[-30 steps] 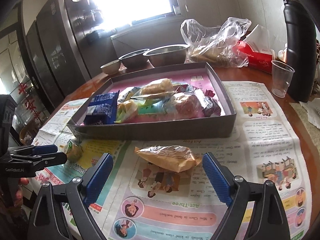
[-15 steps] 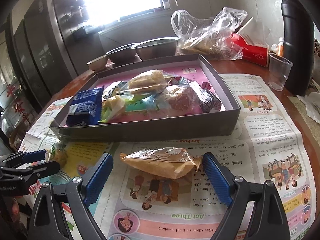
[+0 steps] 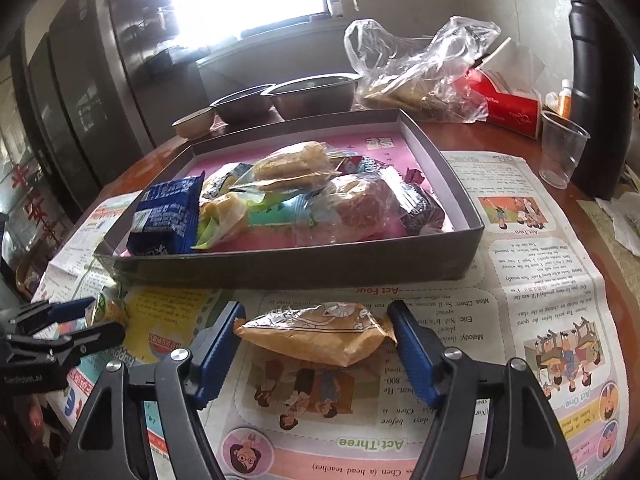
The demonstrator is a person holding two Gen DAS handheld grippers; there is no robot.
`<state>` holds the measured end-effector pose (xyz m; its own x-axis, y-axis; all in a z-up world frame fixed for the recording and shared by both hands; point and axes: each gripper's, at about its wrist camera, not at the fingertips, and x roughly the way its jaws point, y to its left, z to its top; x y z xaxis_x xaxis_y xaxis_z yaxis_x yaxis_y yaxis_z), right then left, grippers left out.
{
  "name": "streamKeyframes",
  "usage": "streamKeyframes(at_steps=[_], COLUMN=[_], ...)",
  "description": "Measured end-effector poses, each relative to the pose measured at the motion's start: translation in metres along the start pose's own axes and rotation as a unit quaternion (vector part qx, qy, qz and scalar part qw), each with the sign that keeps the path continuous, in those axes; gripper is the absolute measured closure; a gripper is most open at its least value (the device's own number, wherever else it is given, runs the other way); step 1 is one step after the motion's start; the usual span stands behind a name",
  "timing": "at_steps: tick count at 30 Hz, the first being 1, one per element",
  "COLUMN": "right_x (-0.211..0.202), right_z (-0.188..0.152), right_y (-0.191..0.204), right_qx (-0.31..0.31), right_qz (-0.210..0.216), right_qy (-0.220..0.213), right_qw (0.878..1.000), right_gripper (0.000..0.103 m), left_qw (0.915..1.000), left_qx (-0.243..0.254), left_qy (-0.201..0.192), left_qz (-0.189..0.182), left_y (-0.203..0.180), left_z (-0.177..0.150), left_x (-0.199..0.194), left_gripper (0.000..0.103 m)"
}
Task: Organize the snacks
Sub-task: 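Grasp the round green-labelled cookie with the left tool while the right tool grasps the orange bread bun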
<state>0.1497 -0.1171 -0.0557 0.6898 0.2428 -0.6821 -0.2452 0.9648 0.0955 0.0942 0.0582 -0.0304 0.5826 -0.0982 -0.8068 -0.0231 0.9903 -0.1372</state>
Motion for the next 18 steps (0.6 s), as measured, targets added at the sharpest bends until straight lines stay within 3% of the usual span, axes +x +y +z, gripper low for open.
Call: streamKeyframes(at_steps=[14, 16, 18], right_x=[-0.001, -0.002, -0.003], right_z=[-0.008, -0.008, -0.007], right_y=[0.009, 0.007, 0.006], right_qx=[-0.047, -0.043, -0.038], right_qz=[0.000, 0.008, 0.017], right_qy=[0.002, -0.001, -0.001], right_qw=[0.999, 0.999, 0.999], right_gripper=[0.033, 0.033, 0.033], left_qw=[0.9999, 0.9998, 0.9998], left_qx=[0.007, 0.008, 0.010], left_qy=[-0.012, -0.014, -0.017], left_qz=[0.005, 0.008, 0.010], left_y=[-0.001, -0.002, -0.002], left_z=[-0.002, -0.003, -0.003], left_x=[0.000, 0.000, -0.001], left_gripper=[0.026, 0.030, 0.041])
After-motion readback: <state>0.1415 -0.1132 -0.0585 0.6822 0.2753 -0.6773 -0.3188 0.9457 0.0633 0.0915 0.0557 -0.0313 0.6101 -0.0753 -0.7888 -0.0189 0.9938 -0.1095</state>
